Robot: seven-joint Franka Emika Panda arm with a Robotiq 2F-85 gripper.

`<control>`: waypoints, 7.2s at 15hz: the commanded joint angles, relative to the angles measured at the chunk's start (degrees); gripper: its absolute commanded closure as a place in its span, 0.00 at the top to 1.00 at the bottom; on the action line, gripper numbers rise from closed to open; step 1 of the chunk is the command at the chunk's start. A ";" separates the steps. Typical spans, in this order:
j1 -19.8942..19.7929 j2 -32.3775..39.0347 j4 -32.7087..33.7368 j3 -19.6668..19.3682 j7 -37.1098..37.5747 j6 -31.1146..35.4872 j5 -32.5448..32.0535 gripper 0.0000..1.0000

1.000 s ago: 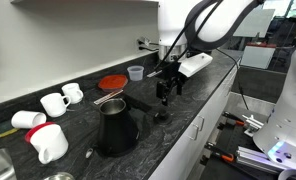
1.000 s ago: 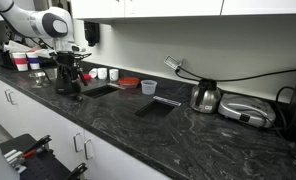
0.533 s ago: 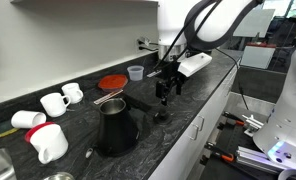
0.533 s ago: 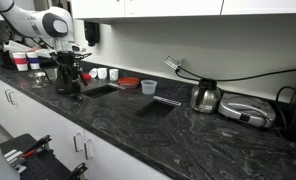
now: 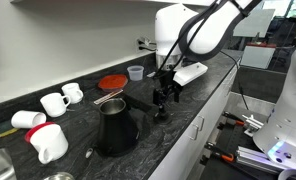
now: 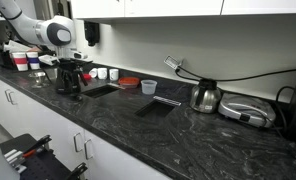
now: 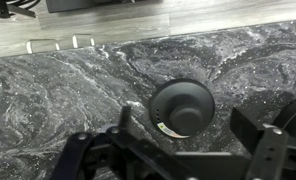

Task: Place the lid on the teapot

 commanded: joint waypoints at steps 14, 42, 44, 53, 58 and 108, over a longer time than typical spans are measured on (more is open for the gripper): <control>2.37 8.27 1.94 -0.94 9.44 6.49 -11.68 1.00; 3.12 -1.29 3.11 -2.04 9.44 -0.70 -12.00 0.17; 3.27 -4.38 4.17 -0.84 9.76 -1.61 -12.89 0.17; 4.26 -2.50 16.90 5.53 6.89 0.96 -14.16 0.17; 6.78 2.46 22.47 6.59 2.09 1.76 -12.94 0.17; 11.75 8.88 24.91 2.44 -9.45 -5.41 -12.38 1.00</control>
